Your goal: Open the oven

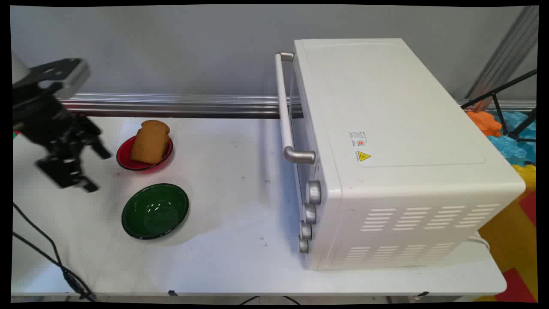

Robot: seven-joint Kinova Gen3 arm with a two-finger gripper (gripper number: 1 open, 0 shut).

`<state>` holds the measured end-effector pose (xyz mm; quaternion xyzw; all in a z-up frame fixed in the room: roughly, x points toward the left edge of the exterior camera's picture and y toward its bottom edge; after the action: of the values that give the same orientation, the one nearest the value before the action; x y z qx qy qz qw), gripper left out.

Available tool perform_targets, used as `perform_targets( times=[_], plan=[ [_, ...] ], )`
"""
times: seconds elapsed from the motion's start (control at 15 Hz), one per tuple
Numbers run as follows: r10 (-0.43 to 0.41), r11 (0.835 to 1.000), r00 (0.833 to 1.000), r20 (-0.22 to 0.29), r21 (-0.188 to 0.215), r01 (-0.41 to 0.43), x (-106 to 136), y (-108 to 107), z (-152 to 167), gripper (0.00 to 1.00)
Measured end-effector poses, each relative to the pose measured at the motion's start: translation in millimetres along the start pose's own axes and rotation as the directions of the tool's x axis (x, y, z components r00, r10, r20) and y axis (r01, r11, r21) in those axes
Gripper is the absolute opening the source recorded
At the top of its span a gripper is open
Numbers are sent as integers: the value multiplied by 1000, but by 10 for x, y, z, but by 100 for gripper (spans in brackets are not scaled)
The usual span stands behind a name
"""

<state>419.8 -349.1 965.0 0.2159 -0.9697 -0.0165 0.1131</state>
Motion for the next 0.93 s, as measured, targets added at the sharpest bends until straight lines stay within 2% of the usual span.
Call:
perform_targets(
  times=[0.2, 0.4, 0.67, 0.93],
  plan=[
    [-16, 1000, 998, -67, 20, 18, 332, -6, 43, 100],
    [-25, 998, 992, -122, 58, 32, 825, -42, 43, 100],
    [-33, 994, 984, -173, 94, 50, 1511, -66, -53, 100],
    [-35, 992, 978, -205, 108, 59, 2003, -56, -177, 100]
  ],
)
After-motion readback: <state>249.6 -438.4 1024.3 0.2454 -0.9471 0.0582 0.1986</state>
